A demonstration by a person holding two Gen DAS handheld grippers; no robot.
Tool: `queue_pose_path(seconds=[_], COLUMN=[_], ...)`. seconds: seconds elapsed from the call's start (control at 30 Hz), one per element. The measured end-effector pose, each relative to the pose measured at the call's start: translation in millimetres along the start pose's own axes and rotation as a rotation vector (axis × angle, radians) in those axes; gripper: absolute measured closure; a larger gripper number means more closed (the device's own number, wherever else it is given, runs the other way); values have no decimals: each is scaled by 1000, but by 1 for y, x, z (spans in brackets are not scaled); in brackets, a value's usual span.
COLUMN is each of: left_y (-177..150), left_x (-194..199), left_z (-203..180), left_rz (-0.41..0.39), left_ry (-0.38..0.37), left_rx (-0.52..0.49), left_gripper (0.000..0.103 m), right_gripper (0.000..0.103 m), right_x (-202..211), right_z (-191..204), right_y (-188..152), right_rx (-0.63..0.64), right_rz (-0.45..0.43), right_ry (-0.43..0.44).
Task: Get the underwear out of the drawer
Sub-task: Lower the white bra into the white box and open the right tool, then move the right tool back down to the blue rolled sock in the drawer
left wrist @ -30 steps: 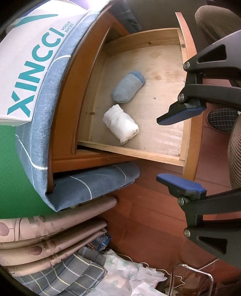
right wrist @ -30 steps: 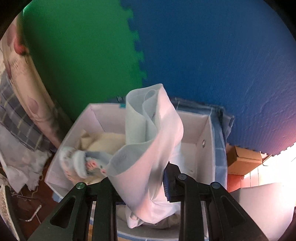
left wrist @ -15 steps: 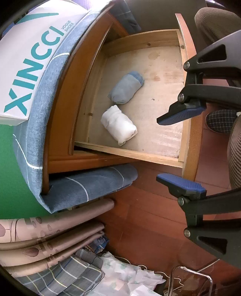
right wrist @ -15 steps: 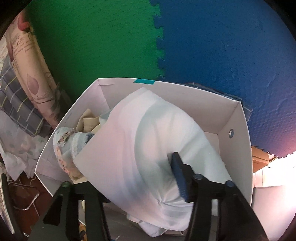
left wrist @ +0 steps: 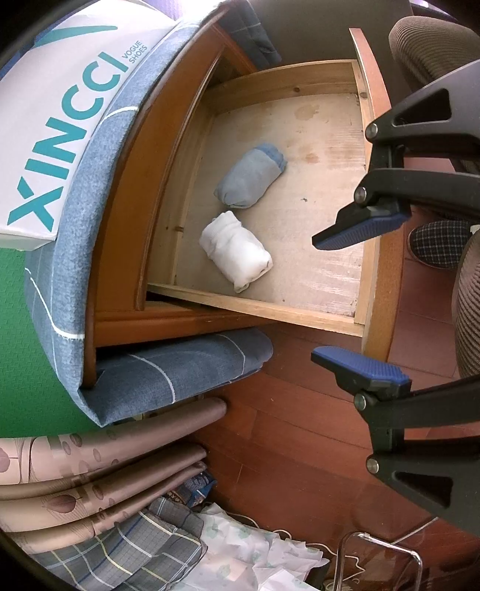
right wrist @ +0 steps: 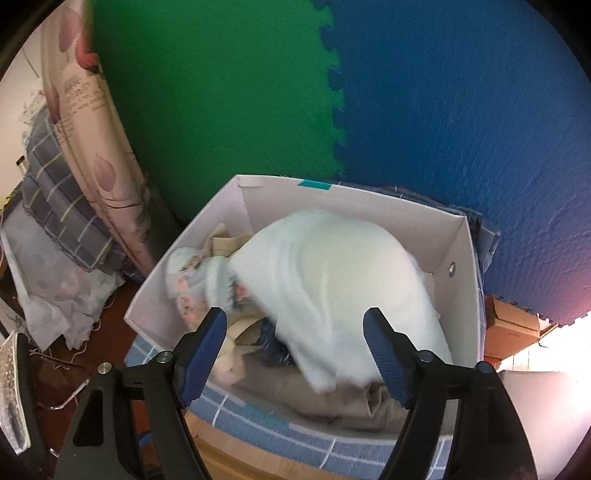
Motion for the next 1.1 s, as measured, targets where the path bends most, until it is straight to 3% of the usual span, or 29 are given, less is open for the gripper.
queue_pose_path(seconds=[0.2, 0.53, 0.77, 1.1], left_y=[-1, -2, -2, -2], left_x=[1, 2, 4, 6], left_z=[0, 0, 3, 13], left_rz=[-4, -13, -16, -20], left_ry=[3, 5, 8, -13], left_rx=[-1, 13, 26, 74], left_gripper=[47, 47, 47, 47], right_gripper=[29, 25, 25, 25], right_x=[33, 57, 35, -29], right_z=[10, 34, 42, 46], right_y=[-21, -95, -143, -190], right_rx=[33, 141, 248, 290], right_rz=[-26, 2, 86, 236], right_ry=[56, 137, 113, 135])
Point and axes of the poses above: each gripper's, at about its wrist camera, not at the fingertips, and x roughly against the way its jaws point, z to its left, y to its top, the point moved 1 cm from there along -x, roughly the way its jaws point, and after that the axes turned 5 degrees about -y, right-handed, at the moved point
